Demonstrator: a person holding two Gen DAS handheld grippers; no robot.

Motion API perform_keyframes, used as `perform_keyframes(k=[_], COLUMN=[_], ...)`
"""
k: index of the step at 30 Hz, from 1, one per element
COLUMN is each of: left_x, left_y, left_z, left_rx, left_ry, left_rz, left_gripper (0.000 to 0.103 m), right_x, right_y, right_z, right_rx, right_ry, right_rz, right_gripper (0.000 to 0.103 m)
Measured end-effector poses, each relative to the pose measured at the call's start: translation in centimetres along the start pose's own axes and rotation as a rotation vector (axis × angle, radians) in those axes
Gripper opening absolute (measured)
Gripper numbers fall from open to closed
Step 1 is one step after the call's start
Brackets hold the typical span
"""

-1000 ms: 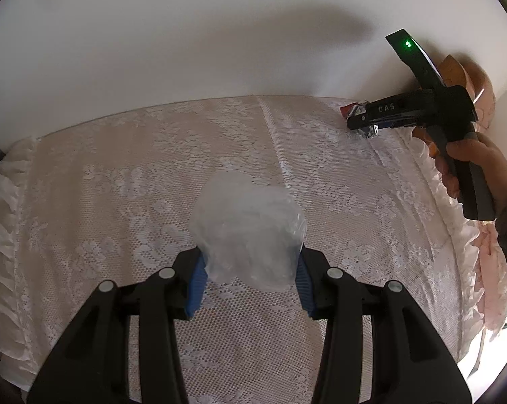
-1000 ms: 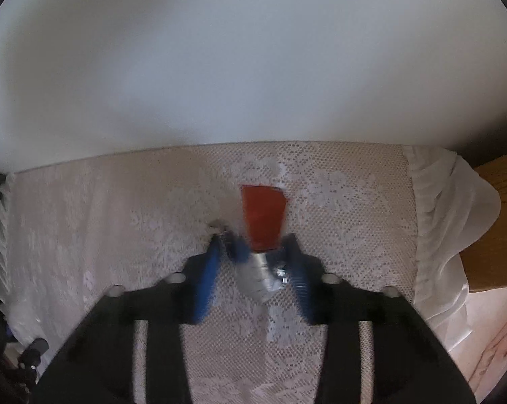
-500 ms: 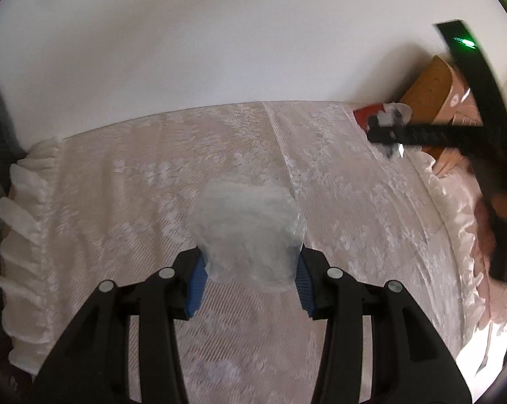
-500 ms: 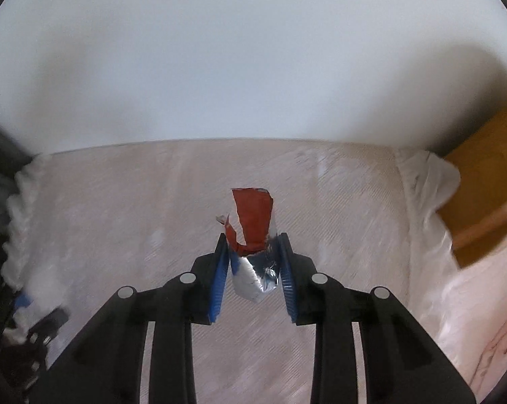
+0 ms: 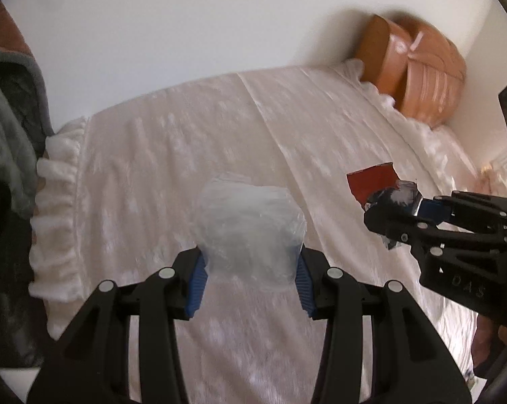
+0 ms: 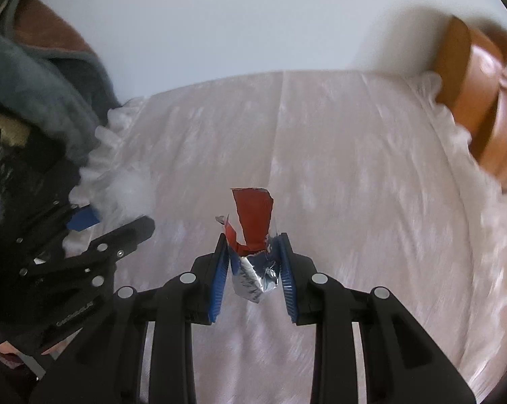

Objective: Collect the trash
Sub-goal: 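Carry the plastic bag and foil wrapper over the wastebasket and open both tools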

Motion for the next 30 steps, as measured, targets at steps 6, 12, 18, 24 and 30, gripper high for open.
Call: perform_keyframes(k=[6, 12, 18, 24, 30], left_x=[2.0, 5.0, 12.1, 22.2, 31.5], left_y=[-2.6, -2.8, -3.0, -4.9, -9.0], left_z=[0.8, 2.0, 2.4, 3.6, 4.4], left_rx=[-0.012, 0.007, 0.009, -0.006, -0.073], left_ry=[-0.023, -0.048, -0.161, -0.332, -0.491], left_rz=[-0.047, -0.131, -0.299, -0.522, -0.747], left_gripper=[0.044, 0.044, 0.044, 0.044, 0.044], right_x=[0.1, 1.9, 7.1, 13.6, 16.3], right_y=[-4.4, -7.4, -13.2, -23.9, -33.8], right_z=[2.3, 4.7, 8.7, 16.0, 20.8], right_rx=[0.015, 0.074, 0.157, 0.272, 0.334], right_ry=[0.011, 0.004, -0.044, -0.223, -0.411], right_rz=[-0.083, -0.166, -0.366, -0.669, -0.898], right_gripper=[0.03, 0.03, 0.031, 0.032, 0.032])
Point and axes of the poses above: each gripper's, at about its wrist camera, not at the fingertips, and z roughly against the way its jaws point, x to its right, y to its top, the point moved 2 cm from there along -z, roughly the way its jaws point, and after that the axes turned 7 degrees about -z, right-handed, at the moved point
